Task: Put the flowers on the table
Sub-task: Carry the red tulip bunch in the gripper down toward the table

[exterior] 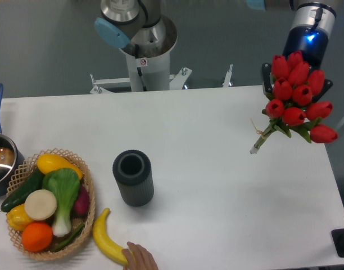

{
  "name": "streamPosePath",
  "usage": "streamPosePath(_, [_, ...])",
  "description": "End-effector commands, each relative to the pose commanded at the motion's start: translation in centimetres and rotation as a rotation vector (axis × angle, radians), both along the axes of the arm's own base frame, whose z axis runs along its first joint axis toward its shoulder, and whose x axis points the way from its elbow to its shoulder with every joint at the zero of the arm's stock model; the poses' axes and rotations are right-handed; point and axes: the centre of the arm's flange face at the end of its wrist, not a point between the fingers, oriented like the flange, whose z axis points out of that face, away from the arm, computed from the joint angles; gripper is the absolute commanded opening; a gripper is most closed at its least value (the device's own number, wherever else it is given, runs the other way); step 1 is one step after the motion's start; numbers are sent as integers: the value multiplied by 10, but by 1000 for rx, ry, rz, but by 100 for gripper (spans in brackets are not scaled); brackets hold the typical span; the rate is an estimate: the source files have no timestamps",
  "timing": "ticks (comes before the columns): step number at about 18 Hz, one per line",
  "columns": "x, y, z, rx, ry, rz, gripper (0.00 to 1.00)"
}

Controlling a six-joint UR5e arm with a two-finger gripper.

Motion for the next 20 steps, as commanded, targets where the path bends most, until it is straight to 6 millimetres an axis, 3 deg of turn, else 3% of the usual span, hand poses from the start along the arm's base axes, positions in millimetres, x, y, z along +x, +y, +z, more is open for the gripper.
streamPosePath(3, [-1, 4, 7, -79, 15, 31, 40])
streamPosePath(8, [4, 12, -4, -184, 23, 54, 40])
streamPosePath(11, [21, 35, -14, -389, 77, 78, 40])
streamPosePath(16, [40, 66, -31, -584, 128, 81, 40])
streamPosePath(20, [57, 102, -68, -771, 157, 52, 40])
